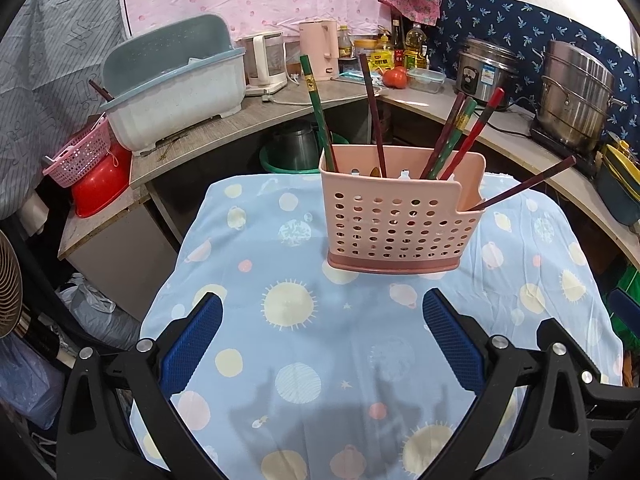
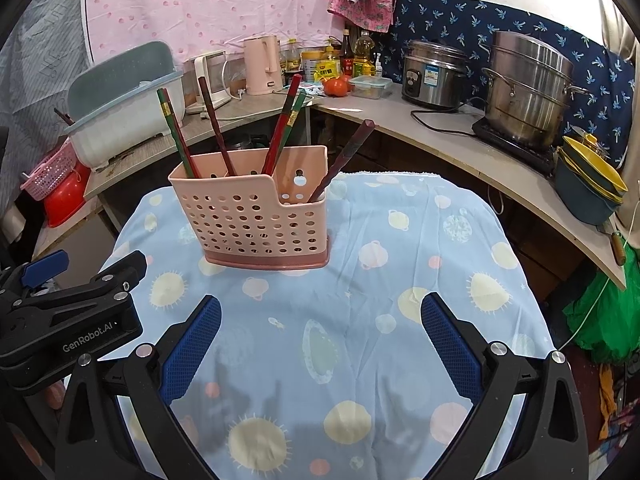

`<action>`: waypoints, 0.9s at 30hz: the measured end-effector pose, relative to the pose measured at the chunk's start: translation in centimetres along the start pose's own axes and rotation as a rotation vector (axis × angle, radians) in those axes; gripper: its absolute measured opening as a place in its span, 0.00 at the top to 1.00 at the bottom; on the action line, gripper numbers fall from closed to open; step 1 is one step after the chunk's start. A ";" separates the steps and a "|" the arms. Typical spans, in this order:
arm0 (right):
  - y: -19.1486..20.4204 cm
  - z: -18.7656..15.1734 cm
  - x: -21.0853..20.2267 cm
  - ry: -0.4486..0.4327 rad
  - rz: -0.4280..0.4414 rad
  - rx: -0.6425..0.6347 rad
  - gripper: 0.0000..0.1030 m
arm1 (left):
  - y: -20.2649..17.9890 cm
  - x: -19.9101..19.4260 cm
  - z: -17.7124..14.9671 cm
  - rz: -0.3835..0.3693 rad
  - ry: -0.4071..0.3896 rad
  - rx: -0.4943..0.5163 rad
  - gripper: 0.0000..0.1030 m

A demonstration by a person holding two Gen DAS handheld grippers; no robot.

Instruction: Organize utensils

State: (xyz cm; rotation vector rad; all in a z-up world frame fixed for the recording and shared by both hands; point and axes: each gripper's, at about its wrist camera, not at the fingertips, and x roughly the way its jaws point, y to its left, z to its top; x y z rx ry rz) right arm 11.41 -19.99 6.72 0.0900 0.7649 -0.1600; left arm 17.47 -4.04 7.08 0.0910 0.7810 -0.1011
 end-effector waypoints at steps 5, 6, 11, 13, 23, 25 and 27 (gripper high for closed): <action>-0.3 0.0 -0.2 0.000 -0.006 0.004 0.06 | -0.2 0.0 0.0 -0.002 -0.001 0.008 0.07; -0.3 0.0 -0.2 0.000 -0.005 0.005 0.06 | -0.2 0.0 0.0 -0.003 -0.001 0.009 0.07; -0.4 -0.1 -0.2 0.001 -0.005 0.005 0.06 | -0.3 0.0 0.0 -0.003 0.000 0.013 0.07; -0.4 -0.1 -0.3 0.000 -0.006 0.005 0.06 | -0.4 0.0 0.1 -0.003 -0.001 0.016 0.07; -0.9 0.1 -0.7 0.000 -0.018 0.017 0.06 | -0.7 0.2 0.2 -0.030 0.005 0.025 0.07; -1.1 0.0 -0.8 -0.002 -0.021 0.020 0.06 | -0.8 0.2 0.2 -0.042 -0.001 0.022 0.07; -1.0 0.1 -0.8 -0.001 -0.025 0.021 0.06 | -0.9 0.2 0.2 -0.050 0.003 0.024 0.07</action>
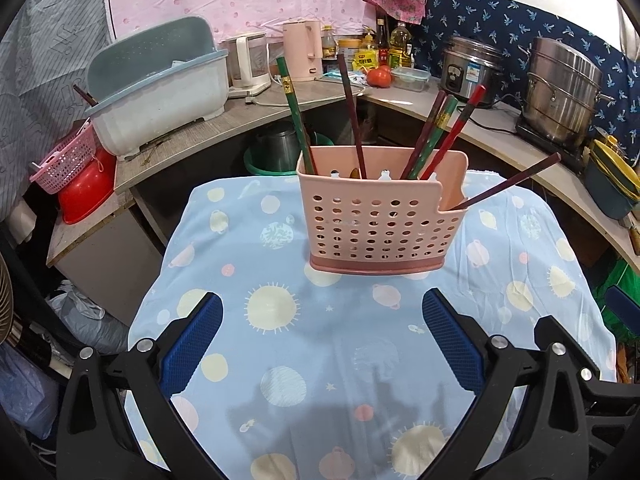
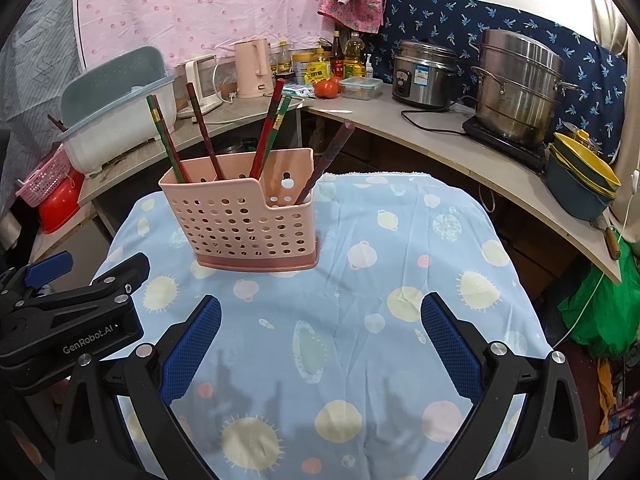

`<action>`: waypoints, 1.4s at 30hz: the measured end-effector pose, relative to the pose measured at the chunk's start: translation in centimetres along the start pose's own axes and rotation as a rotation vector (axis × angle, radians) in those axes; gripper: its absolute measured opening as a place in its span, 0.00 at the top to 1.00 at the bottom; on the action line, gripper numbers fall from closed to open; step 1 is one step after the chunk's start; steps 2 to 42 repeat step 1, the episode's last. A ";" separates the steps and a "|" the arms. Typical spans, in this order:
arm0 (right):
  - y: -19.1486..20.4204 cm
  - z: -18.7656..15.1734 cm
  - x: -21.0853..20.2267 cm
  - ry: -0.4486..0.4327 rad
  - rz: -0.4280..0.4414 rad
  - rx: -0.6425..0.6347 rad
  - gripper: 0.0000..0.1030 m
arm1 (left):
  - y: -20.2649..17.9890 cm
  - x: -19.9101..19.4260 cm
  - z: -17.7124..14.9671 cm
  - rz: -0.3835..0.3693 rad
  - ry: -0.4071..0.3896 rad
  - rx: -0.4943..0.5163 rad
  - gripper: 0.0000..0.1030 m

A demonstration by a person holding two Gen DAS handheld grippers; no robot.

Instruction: Organize utensils

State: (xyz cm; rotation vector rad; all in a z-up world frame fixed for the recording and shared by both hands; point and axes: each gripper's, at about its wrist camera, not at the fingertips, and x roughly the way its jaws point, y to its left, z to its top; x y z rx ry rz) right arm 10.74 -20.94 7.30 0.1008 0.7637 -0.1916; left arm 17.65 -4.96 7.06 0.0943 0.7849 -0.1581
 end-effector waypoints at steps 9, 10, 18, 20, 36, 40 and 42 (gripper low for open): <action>0.0 0.0 0.0 0.001 -0.003 0.001 0.06 | -0.1 0.0 0.0 -0.002 -0.002 0.003 0.08; 0.0 0.0 0.0 0.001 -0.003 0.001 0.06 | -0.1 0.0 0.0 -0.002 -0.002 0.003 0.08; 0.0 0.0 0.0 0.001 -0.003 0.001 0.06 | -0.1 0.0 0.0 -0.002 -0.002 0.003 0.08; 0.0 0.0 0.0 0.001 -0.003 0.001 0.06 | -0.1 0.0 0.0 -0.002 -0.002 0.003 0.08; 0.0 0.0 0.0 0.001 -0.003 0.001 0.06 | -0.1 0.0 0.0 -0.002 -0.002 0.003 0.08; 0.0 0.0 0.0 0.001 -0.003 0.001 0.06 | -0.1 0.0 0.0 -0.002 -0.002 0.003 0.08; 0.0 0.0 0.0 0.001 -0.003 0.001 0.06 | -0.1 0.0 0.0 -0.002 -0.002 0.003 0.08</action>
